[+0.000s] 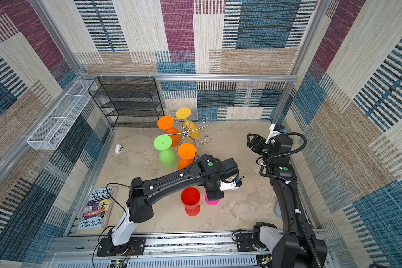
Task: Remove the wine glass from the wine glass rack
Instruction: 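Set the magenta glass upright on the table and open the left gripper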
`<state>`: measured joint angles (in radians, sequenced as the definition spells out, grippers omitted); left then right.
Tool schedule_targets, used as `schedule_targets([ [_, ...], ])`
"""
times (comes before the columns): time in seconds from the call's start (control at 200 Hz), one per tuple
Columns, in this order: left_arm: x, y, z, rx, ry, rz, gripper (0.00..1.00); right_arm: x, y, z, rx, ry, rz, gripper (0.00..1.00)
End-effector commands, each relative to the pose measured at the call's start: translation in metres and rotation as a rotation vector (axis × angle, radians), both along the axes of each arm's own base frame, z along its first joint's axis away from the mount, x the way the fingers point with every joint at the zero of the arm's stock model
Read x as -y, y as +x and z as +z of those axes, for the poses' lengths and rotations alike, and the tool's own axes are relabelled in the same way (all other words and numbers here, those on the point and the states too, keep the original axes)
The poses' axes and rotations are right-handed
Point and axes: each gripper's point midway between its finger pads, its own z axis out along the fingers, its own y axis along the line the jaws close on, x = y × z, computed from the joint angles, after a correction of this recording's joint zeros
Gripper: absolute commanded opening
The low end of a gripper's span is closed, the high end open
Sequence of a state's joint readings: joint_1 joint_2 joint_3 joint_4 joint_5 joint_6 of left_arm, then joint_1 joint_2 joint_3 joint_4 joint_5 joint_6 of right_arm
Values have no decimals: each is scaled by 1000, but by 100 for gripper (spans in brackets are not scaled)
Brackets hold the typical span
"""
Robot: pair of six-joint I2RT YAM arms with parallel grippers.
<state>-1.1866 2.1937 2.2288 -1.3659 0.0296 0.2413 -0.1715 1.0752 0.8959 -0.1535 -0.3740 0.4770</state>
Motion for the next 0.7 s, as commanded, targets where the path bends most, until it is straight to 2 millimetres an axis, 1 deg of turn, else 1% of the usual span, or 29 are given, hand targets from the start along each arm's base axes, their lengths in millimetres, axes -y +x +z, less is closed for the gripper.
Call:
schedule_targets([
  [0.0, -3, 3, 3, 20, 15, -11, 30, -2, 3, 10, 48, -10, 20, 81],
  [0.045, -4, 4, 5, 29, 15, -6, 33, -2, 3, 10, 47, -7, 23, 81],
  [0.11, -4, 8, 12, 53, 6, -3, 37, -4, 3, 13, 54, -4, 29, 81],
  [0.17, -2, 11, 24, 79, -21, 1, 40, -6, 2, 18, 64, 2, 38, 81],
  [0.23, 0, 14, 42, 108, -64, 2, 41, -9, 0, 25, 82, 13, 54, 81],
  [0.341, 6, 15, 87, 165, -181, -1, 42, -22, -6, 44, 130, 72, 118, 81],
  [0.471, 5, 17, 141, 256, -304, -2, 42, -44, -16, 55, 152, 173, 238, 79],
  [0.566, -2, 22, 179, 332, -385, 25, 42, -59, -27, 68, 174, 244, 326, 77],
  [0.621, -8, 22, 201, 362, -434, 39, 42, -67, -35, 78, 191, 279, 371, 76],
  [0.696, -21, 19, 236, 403, -525, 70, 42, -79, -47, 92, 211, 304, 424, 75],
])
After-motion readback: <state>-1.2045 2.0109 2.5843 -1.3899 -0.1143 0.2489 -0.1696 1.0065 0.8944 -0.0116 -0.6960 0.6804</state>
